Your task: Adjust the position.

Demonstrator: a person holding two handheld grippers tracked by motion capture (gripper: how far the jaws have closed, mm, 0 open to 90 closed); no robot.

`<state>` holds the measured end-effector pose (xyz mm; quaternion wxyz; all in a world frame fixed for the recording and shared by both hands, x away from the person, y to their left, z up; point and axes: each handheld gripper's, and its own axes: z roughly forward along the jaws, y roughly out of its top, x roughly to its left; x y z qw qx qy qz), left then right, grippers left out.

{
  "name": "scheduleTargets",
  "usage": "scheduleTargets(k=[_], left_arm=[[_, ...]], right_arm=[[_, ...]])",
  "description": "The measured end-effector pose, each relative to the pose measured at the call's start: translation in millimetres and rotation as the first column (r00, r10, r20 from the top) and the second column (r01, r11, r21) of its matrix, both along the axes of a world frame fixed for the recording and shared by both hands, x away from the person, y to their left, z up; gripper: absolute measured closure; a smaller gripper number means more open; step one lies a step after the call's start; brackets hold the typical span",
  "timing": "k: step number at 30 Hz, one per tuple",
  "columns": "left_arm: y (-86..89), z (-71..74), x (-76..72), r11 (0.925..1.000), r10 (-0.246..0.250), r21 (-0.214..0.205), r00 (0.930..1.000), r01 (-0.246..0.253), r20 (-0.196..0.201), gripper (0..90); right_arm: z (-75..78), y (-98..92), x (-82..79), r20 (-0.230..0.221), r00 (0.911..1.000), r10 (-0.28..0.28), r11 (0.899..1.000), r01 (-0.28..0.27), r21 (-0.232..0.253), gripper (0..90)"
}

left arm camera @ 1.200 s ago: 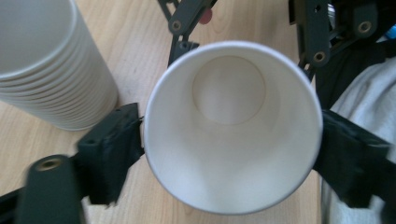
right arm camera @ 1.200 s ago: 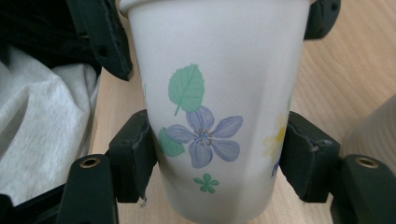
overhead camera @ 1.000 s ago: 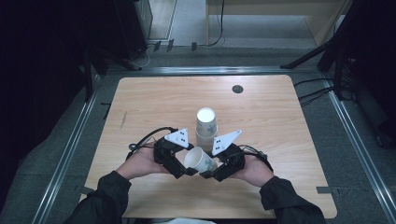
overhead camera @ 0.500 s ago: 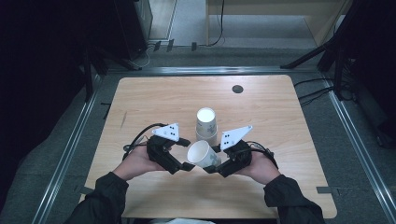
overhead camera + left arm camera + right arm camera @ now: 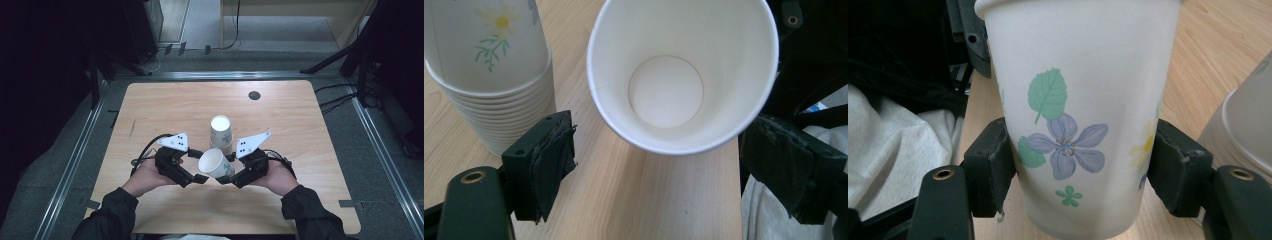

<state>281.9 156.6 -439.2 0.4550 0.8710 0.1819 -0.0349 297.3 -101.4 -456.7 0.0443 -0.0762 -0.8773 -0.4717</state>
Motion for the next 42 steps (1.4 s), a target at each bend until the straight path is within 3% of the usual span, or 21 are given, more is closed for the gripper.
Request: scheduleTargets(k=[14,22,24,34,37,40,42], left_arm=[[-6.7,-0.6,-2.1,0.9985,0.001,-0.055,1.0,-0.001,0.004,15.6],[-9.5,-1.0,-2.3,0.9956,-0.003,-0.094,0.9999,0.002,-0.015,16.3],[-9.9,-0.9,-2.8,0.9942,-0.005,-0.108,0.9999,0.004,-0.013,20.7],[-9.3,0.9,-3.1,0.995,-0.009,-0.1,0.9999,0.008,-0.009,25.5],[-9.1,2.3,-4.1,0.9952,-0.01,-0.097,0.9999,0.01,-0.003,25.7],[-6.2,4.4,-4.8,0.9944,-0.007,-0.106,1.0,0.007,0.003,25.8],[-3.1,6.0,-4.7,0.9941,-0.002,-0.108,1.0,0.003,0.007,25.8]], right_arm=[[-2.8,8.3,-2.5,-0.019,0.9996,0.024,1.0,-0.023,0.009,33.6],[-3.9,12.1,-3.3,-0.033,0.999,0.03,1.0,-0.03,0.011,33.6],[-4.3,12.9,-3.2,-0.04,0.9988,0.029,0.999,-0.028,0.014,33.7],[-4.9,12.9,-2.7,-0.058,0.9978,0.033,0.999,-0.032,0.024,34.1],[-5.9,13.1,-2.8,-0.077,0.9963,0.039,0.999,-0.037,0.031,29.0],[-5.8,14.2,-5.2,-0.048,0.9985,0.026,1.0,-0.026,0.014,22.7],[-5.7,13.8,-5.3,-0.063,0.9977,0.025,1.0,-0.024,0.01,20.5]])
